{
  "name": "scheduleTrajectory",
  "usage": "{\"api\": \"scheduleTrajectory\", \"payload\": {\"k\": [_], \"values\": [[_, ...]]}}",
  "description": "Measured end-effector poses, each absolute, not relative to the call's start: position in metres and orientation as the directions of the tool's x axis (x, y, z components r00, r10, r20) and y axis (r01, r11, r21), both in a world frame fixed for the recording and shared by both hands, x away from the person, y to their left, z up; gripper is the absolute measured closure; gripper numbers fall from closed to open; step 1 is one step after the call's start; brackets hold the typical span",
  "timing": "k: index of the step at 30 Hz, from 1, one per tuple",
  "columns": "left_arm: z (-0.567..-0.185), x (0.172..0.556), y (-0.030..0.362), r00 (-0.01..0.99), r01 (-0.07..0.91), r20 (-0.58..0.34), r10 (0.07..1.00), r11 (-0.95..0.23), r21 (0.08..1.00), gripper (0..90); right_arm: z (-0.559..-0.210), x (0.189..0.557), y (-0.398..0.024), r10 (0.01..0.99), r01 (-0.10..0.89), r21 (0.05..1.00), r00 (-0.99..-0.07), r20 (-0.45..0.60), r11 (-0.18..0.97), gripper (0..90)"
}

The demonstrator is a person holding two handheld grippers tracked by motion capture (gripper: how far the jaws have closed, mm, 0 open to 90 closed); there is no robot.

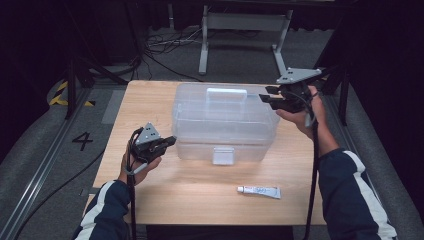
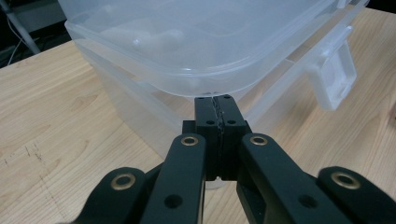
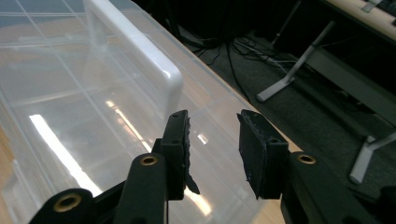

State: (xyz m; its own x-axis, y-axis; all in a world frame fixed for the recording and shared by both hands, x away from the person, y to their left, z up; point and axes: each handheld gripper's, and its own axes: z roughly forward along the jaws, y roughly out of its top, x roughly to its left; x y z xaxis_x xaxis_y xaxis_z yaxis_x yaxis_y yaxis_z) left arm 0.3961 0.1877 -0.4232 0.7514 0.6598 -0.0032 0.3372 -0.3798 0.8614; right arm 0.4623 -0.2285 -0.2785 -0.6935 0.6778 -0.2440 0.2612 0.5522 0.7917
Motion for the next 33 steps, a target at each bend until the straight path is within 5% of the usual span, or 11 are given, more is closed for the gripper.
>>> {"api": "scheduleTrajectory", "payload": {"k": [15, 33], "values": [[-0.419, 0.397, 0.187, 0.746, 0.333, -0.001, 0.665, -0.372, 0.867, 89.9, -0.309, 0.431, -0.303, 0.725, 0.255, 0.833, -0.650, -0.228, 0.491, 54.6], [-0.414, 0.401, 0.184, 0.743, 0.321, 0.011, 0.670, -0.371, 0.871, 89.9, -0.378, 0.418, -0.308, 0.652, 0.293, 0.779, -0.734, -0.188, 0.554, 45.1]]}}
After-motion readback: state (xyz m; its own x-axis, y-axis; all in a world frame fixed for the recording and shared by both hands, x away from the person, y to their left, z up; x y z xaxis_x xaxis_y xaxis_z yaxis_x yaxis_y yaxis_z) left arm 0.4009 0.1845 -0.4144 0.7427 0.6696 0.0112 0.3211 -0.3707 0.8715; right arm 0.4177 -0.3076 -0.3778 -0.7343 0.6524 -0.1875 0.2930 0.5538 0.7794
